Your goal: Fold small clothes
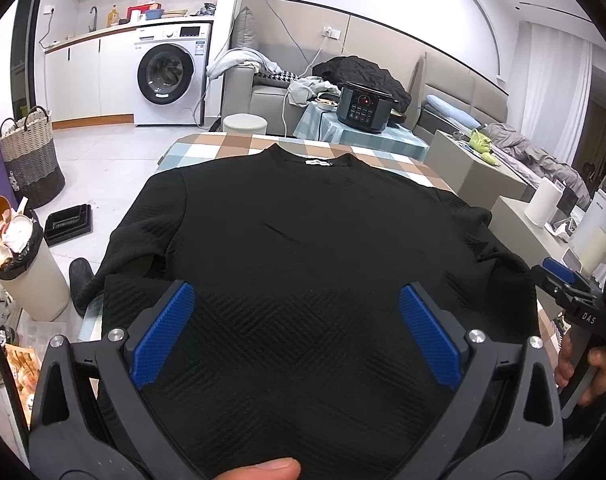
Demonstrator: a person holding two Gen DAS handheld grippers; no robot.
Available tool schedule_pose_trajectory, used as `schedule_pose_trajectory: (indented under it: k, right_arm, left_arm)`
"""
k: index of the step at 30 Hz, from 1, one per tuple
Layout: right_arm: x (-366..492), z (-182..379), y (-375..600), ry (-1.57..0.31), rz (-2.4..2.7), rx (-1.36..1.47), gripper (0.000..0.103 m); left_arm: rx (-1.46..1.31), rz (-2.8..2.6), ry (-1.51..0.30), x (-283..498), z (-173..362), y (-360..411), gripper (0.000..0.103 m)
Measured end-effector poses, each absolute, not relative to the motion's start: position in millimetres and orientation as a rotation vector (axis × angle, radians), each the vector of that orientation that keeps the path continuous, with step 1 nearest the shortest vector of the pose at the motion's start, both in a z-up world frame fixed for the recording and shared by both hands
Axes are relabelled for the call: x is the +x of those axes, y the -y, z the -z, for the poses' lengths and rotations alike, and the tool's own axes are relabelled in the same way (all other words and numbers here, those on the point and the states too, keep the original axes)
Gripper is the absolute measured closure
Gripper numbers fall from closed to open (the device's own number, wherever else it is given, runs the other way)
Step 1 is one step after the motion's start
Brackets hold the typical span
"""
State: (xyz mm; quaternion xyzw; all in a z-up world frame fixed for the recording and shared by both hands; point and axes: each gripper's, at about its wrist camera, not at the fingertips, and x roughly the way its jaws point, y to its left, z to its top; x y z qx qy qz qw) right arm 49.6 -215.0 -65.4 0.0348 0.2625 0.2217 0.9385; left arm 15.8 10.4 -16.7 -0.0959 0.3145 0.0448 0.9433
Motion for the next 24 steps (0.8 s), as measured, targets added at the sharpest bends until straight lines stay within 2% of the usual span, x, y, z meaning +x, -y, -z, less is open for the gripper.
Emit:
schedule_pose_trajectory:
  k: [14,24]
  right_arm:
    - [65,64,220,-0.564,-0.437,0.09,0.0]
    - [114,70,258,-0.683,-0.287,0.306,0.0]
  left_arm:
    - [-0.228,-0.142,-0.637,27,24,-34,0.001]
    - [-0.248,-0.196,-0.642,45,23,-69,0.001]
